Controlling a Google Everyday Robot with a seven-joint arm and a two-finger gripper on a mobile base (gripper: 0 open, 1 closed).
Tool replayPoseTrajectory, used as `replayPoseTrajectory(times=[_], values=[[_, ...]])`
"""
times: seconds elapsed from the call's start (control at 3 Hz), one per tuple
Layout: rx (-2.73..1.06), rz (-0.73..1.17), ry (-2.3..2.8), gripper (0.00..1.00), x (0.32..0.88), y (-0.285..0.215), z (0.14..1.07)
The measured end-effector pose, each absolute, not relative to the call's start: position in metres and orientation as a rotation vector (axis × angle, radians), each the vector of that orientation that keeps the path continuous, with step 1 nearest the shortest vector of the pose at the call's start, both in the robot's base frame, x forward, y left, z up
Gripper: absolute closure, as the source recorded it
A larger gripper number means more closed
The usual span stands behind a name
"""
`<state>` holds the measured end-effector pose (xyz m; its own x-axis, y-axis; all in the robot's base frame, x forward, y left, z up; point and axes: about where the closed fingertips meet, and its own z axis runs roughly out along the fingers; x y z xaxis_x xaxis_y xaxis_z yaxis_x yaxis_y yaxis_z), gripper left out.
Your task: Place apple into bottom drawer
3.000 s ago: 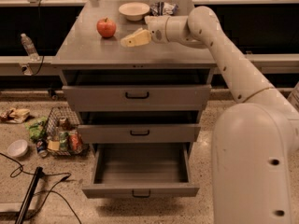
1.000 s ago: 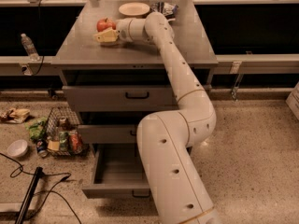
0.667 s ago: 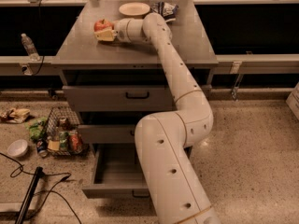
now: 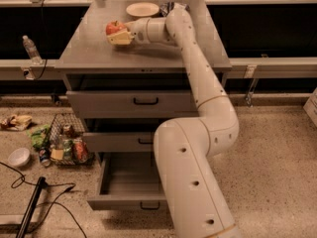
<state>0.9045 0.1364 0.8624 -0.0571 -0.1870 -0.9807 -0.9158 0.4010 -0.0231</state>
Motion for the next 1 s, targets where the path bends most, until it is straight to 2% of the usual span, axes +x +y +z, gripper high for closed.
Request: replayPoseTrajectory(times=[1.0], values=[[-1.179, 0.976, 1.633, 1.0, 0.82, 0.038, 0.866]])
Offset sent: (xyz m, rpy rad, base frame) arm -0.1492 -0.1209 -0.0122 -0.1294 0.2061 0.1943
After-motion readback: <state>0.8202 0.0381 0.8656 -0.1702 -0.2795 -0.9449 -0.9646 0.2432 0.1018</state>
